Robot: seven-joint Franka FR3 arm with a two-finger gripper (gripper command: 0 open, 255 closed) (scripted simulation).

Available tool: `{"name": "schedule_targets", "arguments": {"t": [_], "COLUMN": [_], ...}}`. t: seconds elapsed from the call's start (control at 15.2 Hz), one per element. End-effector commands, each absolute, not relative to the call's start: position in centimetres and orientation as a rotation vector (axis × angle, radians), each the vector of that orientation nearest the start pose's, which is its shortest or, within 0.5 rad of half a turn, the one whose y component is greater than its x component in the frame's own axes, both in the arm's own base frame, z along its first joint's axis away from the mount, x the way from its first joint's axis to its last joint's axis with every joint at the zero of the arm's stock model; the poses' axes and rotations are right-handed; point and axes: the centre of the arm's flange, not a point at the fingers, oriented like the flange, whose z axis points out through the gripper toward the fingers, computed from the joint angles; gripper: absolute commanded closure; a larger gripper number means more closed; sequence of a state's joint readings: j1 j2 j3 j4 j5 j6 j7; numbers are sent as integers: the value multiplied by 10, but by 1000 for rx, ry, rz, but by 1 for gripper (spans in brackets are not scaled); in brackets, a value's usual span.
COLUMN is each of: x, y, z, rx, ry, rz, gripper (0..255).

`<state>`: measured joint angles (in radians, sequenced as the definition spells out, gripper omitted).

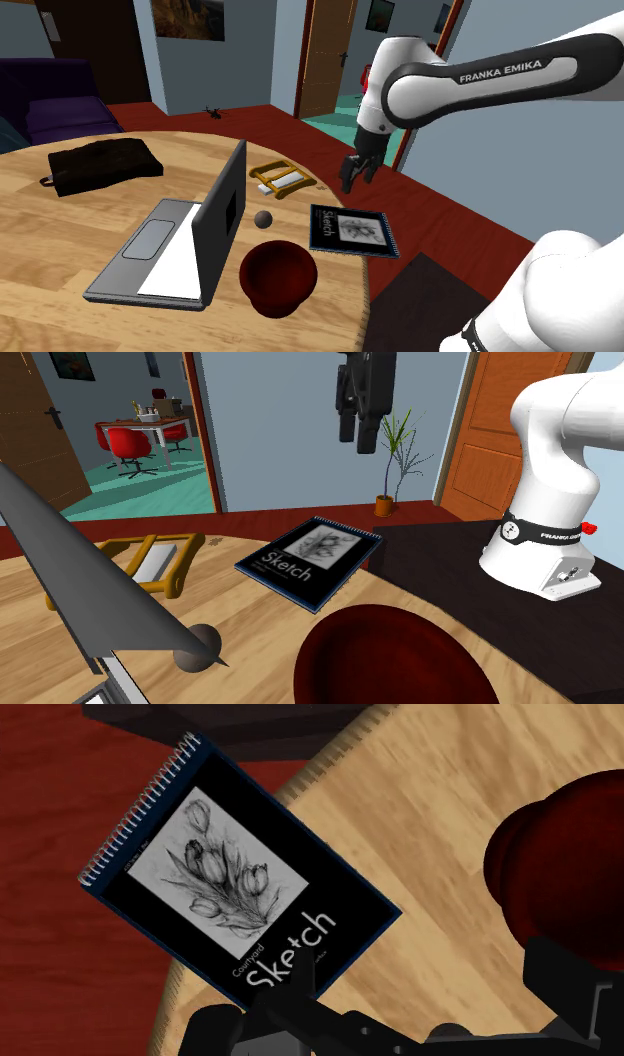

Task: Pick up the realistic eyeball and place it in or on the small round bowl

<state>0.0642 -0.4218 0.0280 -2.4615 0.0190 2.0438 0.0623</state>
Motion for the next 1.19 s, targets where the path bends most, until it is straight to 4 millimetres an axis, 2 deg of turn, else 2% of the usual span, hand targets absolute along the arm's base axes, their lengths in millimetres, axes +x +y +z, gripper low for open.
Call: {"name": "schedule_targets", "arguments": {"t": [0.0, 1.12], "x": [430, 580], "y": [49, 128], "z": [433, 292], "rx": [-3134, -3124], "ry": [-35, -82], "rz": [-15, -67], "gripper": [0, 0]}}
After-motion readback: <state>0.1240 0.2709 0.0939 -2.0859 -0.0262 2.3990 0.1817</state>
